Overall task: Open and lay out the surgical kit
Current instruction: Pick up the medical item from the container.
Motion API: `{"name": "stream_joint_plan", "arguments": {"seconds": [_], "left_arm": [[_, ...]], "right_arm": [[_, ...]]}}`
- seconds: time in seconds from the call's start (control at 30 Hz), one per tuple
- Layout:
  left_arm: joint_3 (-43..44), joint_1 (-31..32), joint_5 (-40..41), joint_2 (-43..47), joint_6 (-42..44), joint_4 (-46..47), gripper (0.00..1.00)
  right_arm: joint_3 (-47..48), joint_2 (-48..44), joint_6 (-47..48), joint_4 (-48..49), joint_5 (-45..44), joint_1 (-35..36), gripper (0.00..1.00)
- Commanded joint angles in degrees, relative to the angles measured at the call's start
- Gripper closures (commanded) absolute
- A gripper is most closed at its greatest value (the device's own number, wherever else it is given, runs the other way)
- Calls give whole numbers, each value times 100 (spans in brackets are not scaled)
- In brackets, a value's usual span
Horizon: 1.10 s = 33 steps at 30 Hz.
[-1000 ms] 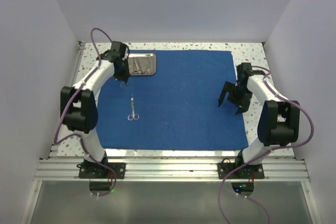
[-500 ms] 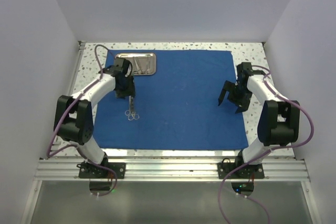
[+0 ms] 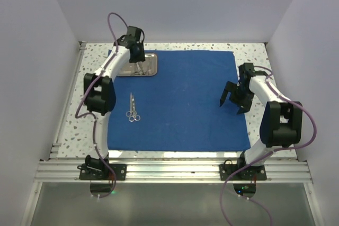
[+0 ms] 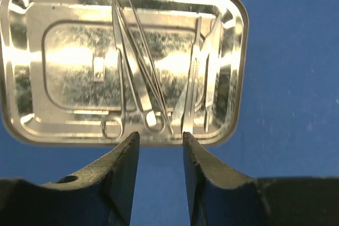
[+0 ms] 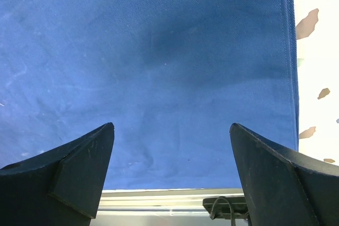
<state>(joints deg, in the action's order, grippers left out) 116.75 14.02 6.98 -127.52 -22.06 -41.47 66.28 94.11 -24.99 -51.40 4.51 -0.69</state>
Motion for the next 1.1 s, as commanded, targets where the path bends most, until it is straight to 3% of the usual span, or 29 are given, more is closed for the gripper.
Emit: {"name": "stream_joint_plan", "arguments": {"seconds": [0.0,0.27,0.93,1.07], "left_arm": [[883,-5,391,-606,71,-405,60],[1192,-75,734,-994,132,-195,71],[867,-444,594,-1354,317,-1,73],[446,-435,462,-1231,326,157,74]], "right_arm": [[25,-252,65,-46,129,25,5],[-1,-331,82,-142,23,25,5],[210,-129,21,-230,-108,25,5],[201,-103,-14,-222,-117,25,5]]}}
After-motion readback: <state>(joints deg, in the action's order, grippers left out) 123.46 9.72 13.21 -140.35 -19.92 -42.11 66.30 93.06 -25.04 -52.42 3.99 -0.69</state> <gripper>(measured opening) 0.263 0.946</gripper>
